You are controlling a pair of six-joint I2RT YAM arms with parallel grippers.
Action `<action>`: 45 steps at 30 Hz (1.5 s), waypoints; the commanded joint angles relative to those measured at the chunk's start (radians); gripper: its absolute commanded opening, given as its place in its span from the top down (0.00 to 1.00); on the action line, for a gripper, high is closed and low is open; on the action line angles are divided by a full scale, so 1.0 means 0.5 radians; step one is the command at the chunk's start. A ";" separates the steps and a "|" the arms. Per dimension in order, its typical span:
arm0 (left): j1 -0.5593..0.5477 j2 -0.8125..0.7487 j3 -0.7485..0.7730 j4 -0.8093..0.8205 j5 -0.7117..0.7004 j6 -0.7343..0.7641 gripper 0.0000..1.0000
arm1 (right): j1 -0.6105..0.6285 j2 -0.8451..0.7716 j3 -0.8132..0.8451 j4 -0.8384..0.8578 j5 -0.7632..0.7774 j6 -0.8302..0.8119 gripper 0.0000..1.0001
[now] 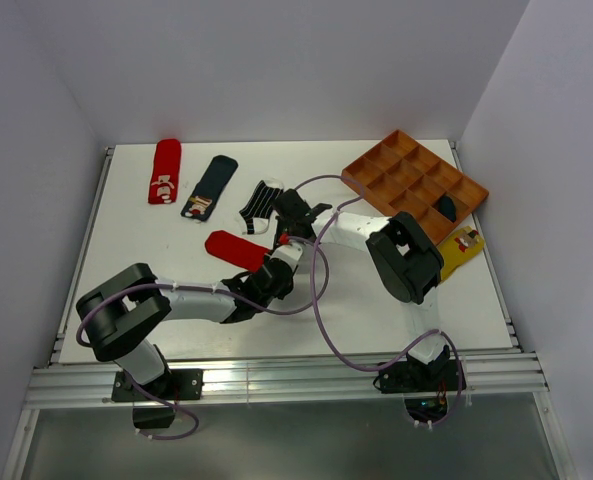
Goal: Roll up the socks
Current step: Roll the sock at the center of the board.
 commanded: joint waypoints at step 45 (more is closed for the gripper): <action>0.128 0.560 0.491 -1.052 -0.230 -0.632 0.83 | -0.005 0.065 -0.121 -0.009 -0.026 -0.015 1.00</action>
